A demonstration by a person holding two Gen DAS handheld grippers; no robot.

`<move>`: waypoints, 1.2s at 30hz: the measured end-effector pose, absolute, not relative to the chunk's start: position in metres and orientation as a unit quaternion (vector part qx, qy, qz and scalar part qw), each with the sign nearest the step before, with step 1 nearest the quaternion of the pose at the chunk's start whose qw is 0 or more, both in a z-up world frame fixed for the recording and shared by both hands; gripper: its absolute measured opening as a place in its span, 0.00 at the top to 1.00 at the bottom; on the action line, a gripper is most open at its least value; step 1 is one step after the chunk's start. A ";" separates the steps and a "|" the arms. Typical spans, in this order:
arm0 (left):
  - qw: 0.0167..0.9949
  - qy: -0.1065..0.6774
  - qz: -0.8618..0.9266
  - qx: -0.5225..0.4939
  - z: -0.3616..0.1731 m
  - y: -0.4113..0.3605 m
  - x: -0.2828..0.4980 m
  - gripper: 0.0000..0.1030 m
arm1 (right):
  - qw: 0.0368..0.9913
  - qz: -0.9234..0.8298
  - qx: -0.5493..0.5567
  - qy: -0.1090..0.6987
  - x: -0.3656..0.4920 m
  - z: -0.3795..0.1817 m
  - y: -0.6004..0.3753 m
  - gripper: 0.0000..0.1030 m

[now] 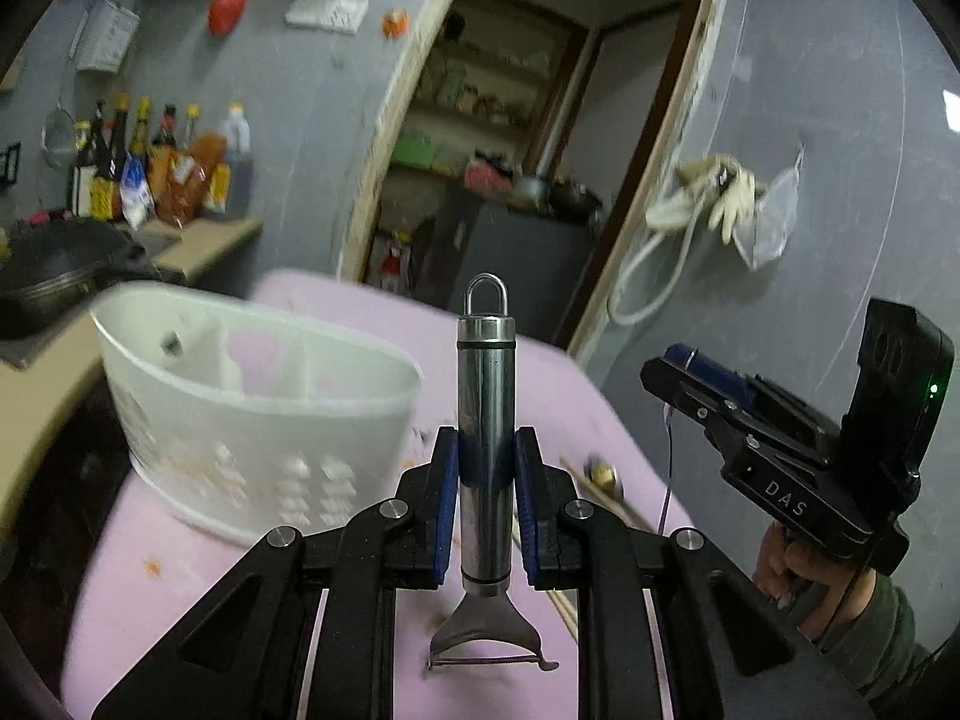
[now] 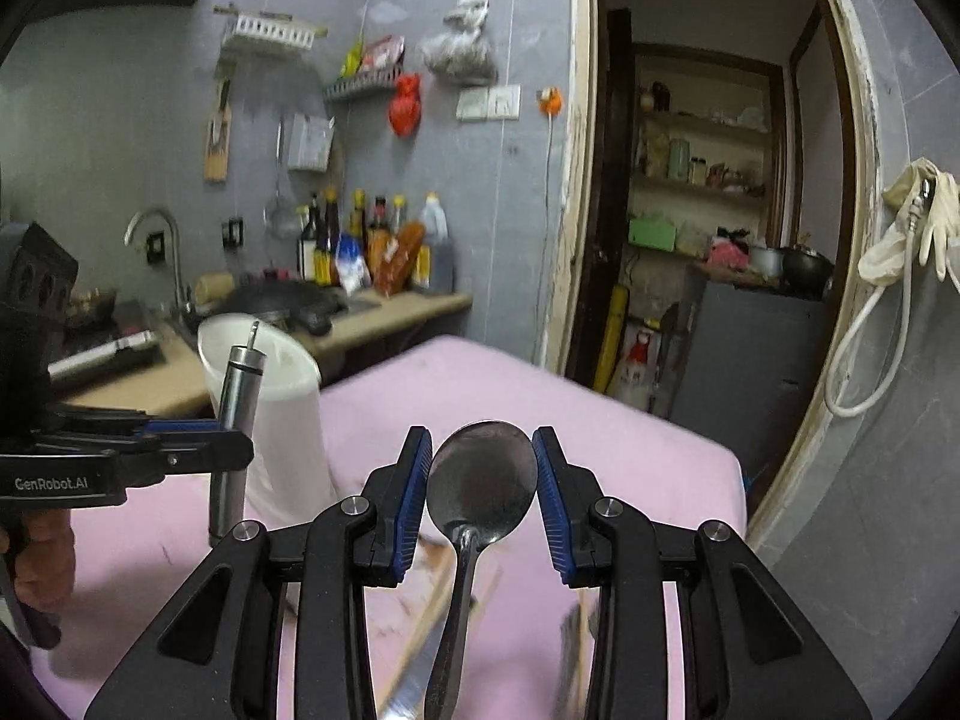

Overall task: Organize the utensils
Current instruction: 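Close the left tool on the peeler while the right tool grips the silver spoon, then lower the peeler into the white caddy and open the left tool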

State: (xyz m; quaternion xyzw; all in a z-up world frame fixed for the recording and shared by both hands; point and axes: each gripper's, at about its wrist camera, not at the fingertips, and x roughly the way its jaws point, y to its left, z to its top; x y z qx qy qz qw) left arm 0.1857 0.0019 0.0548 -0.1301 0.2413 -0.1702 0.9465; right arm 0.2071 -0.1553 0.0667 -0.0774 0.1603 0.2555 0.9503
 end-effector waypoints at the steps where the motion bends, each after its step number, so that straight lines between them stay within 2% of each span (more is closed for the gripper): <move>1: 0.950 0.231 -0.166 -0.131 0.064 0.008 0.186 0.86 | 0.951 0.258 -0.072 0.154 0.207 0.072 -0.153 0.69; 14: 0.978 0.126 -0.064 -0.156 0.146 0.119 0.189 0.86 | 0.955 0.294 0.004 0.023 0.229 0.129 -0.075 0.69; 19: 0.983 0.104 -0.005 -0.154 0.150 0.155 0.207 0.86 | 0.959 0.284 0.006 -0.007 0.237 0.122 -0.046 0.69; 23: 0.980 0.114 0.010 -0.163 0.134 0.169 0.231 0.86 | 0.962 0.272 0.005 -0.014 0.240 0.107 -0.034 0.69; 36: 0.983 0.111 0.008 -0.144 0.117 0.161 0.253 0.86 | 0.964 0.264 0.012 0.019 0.253 0.083 -0.029 0.69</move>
